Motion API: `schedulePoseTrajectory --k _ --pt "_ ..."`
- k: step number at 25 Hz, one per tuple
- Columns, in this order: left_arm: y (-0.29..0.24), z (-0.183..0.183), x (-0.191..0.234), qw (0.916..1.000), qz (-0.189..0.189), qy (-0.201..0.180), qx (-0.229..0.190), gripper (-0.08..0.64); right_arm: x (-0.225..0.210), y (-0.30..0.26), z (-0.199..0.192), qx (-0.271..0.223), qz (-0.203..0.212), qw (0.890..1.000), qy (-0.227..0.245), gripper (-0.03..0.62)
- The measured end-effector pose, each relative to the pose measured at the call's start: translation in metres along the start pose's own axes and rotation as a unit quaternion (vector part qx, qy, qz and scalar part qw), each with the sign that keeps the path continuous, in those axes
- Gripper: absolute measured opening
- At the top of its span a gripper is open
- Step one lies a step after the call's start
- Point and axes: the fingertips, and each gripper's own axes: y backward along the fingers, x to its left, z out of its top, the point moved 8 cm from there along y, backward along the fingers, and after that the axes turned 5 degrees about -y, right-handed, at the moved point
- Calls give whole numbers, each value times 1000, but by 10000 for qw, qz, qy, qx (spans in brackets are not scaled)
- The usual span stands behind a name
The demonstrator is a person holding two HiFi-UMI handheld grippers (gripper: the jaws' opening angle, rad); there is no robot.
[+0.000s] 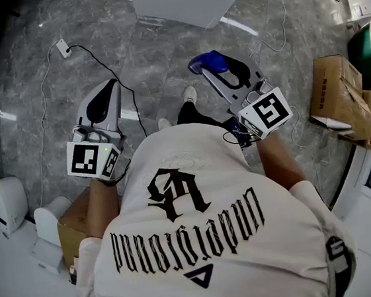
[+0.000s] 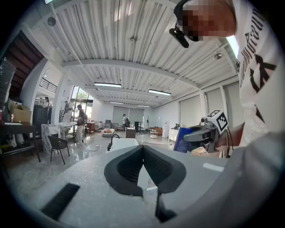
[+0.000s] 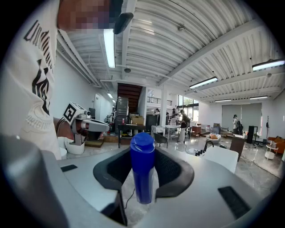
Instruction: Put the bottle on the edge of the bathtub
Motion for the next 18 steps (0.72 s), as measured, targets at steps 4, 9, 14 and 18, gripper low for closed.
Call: schedulePoseTrajectory --k 4,9,14,18 --pt "-10 -3 0 10000 -4 -5 41 15 -8 -4 -1 -2 39 10000 19 156" --pt "-30 -4 -3 9999 -16 19 103 15 -27 -5 -5 18 108 9999 -62 156" --pt "-62 -4 -2 9998 37 84 187 15 -60 -8 -8 -3 175 9998 -106 156" --pt "-92 -5 0 9995 79 95 280 15 -92 -13 -12 5 208 9996 -172 157"
